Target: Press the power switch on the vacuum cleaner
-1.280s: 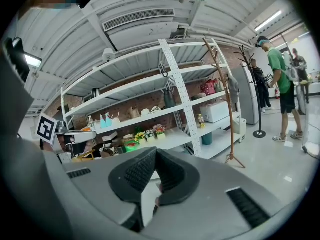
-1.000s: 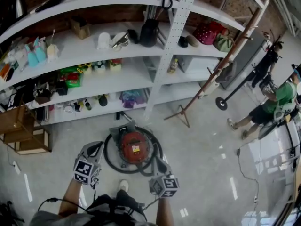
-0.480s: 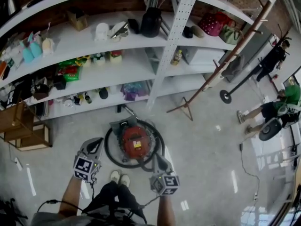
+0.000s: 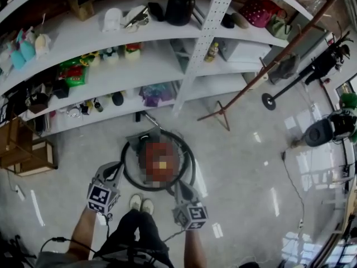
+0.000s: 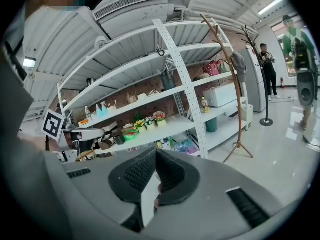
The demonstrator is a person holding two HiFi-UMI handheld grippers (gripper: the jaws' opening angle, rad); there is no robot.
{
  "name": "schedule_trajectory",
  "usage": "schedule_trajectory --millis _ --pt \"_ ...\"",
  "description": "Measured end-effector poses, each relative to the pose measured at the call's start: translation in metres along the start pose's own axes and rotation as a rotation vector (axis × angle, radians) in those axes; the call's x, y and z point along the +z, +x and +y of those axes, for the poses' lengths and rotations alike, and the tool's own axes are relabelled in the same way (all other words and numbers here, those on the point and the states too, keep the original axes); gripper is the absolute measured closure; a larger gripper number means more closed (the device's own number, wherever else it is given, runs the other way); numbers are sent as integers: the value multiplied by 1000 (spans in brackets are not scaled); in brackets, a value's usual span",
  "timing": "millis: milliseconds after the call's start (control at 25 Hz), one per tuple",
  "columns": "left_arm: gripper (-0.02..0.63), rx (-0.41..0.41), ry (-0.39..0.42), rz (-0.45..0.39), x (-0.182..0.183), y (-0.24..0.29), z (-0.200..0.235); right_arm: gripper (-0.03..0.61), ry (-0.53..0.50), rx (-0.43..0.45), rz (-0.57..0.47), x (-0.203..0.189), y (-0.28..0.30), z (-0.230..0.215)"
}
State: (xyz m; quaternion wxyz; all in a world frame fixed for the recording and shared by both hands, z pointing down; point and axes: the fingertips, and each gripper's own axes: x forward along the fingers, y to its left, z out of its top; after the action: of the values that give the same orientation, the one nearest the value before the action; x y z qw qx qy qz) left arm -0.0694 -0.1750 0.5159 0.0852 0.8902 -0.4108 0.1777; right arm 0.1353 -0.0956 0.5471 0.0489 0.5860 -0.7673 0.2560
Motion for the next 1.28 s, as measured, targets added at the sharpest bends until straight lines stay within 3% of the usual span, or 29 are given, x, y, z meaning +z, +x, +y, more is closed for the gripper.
schedule_trajectory --millis 200,1280 --pt "607 -20 -45 40 -29 19 6 566 -2 -14 43 -23 21 -6" --pt "607 -100 -53 132 -171 97 5 566 76 5 202 -176 112 -61"
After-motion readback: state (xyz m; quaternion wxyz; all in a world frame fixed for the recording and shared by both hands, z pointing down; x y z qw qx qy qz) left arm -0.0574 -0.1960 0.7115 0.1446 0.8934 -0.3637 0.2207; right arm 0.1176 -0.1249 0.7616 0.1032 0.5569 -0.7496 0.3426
